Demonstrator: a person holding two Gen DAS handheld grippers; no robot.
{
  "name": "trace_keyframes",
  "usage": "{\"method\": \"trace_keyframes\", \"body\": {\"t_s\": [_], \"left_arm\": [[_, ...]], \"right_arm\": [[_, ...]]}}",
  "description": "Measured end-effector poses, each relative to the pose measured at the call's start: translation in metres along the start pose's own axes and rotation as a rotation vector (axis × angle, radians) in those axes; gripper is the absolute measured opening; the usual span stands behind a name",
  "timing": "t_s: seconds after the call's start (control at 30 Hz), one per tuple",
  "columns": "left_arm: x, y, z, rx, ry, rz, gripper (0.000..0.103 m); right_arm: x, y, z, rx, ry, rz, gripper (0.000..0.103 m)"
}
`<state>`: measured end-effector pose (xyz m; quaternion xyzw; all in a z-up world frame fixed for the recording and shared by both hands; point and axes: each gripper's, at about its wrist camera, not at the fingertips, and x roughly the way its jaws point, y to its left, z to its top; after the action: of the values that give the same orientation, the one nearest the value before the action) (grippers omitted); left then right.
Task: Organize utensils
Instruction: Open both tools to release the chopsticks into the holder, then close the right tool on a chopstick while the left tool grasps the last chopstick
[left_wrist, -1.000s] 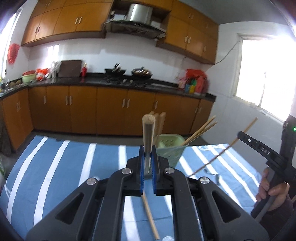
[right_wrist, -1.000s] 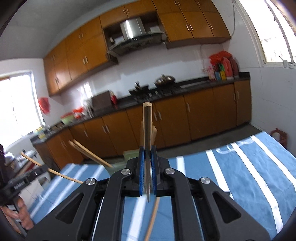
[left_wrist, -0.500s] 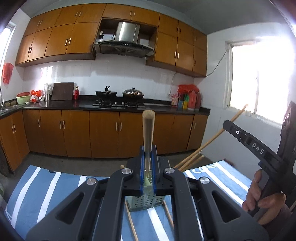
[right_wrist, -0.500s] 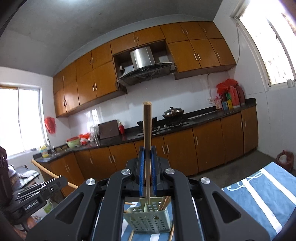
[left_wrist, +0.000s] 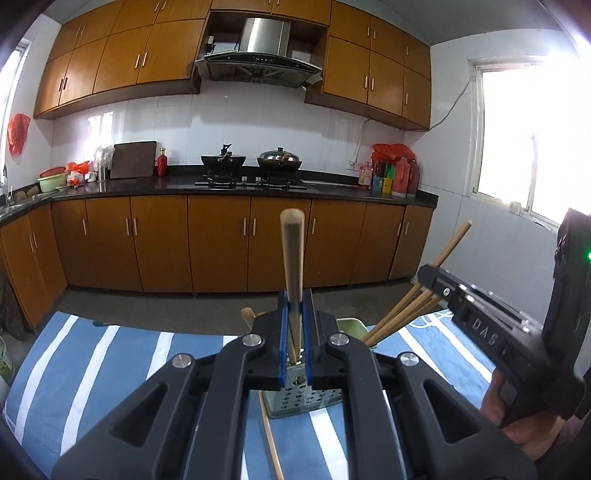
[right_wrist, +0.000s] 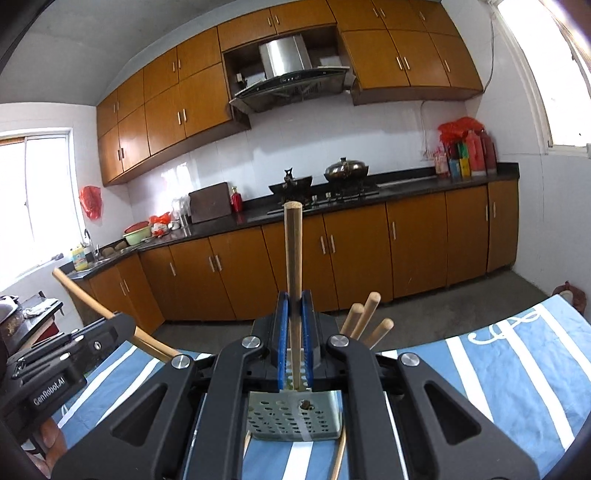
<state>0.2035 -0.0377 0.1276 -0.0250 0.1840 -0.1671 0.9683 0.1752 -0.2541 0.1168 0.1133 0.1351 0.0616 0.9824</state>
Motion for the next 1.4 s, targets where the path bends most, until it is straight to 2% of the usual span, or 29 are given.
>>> {"method": "trace_keyframes", "body": {"t_s": [0.17,0.27,0.3,0.33,0.4,0.47,0.63,0.77,0.87,0.93,1.07,1.1,1.17,1.23,1.4], "left_arm": [[0.002,0.006,0.0,-0.06,0.021,-0.053,0.008],[0.005,0.008,0.0,-0.063,0.027,-0.043,0.008],[0.004,0.009,0.0,-0.07,0.028,-0.044,0.009],[0.004,0.01,-0.001,-0.076,0.028,-0.048,0.01],[0.0,0.01,-0.001,-0.08,0.025,-0.049,0.012],[-0.002,0.009,0.001,-0.079,0.013,-0.042,0.019],[-0.024,0.014,0.004,-0.09,-0.036,-0.044,0.022],[-0.047,0.023,-0.005,-0.096,-0.058,-0.015,0.028],[-0.054,0.028,-0.028,-0.081,-0.027,0.037,0.033],[-0.049,0.033,-0.047,-0.07,0.022,0.07,0.036],[-0.022,0.049,-0.1,-0.092,0.191,0.117,0.036],[-0.012,0.051,-0.118,-0.103,0.246,0.118,0.036],[-0.001,0.052,-0.136,-0.112,0.305,0.119,0.036],[0.01,0.05,-0.157,-0.128,0.367,0.11,0.036],[0.016,0.044,-0.177,-0.14,0.418,0.092,0.037]], "right_arm": [[0.004,0.006,0.0,-0.009,0.025,-0.004,0.008],[0.002,0.005,0.002,-0.005,0.03,-0.002,0.011],[0.0,0.005,0.002,-0.002,0.026,0.001,0.019],[-0.004,0.005,0.003,-0.002,0.017,0.0,0.033],[-0.009,0.004,0.005,-0.004,-0.004,-0.003,0.041],[-0.017,0.003,0.007,-0.009,-0.019,-0.004,0.041],[-0.037,-0.009,0.007,0.007,-0.043,-0.016,0.042],[-0.057,-0.025,-0.011,0.021,-0.019,-0.058,0.044],[-0.054,-0.035,-0.034,0.023,0.062,-0.098,0.045],[-0.045,-0.044,-0.059,0.037,0.154,-0.113,0.045],[-0.019,-0.049,-0.113,0.081,0.359,-0.114,0.044],[-0.014,-0.048,-0.124,0.087,0.399,-0.106,0.041],[-0.002,-0.042,-0.145,0.082,0.486,-0.094,0.037],[0.005,-0.032,-0.159,0.07,0.535,-0.089,0.033],[0.019,-0.016,-0.179,0.021,0.592,-0.104,0.03]]}}
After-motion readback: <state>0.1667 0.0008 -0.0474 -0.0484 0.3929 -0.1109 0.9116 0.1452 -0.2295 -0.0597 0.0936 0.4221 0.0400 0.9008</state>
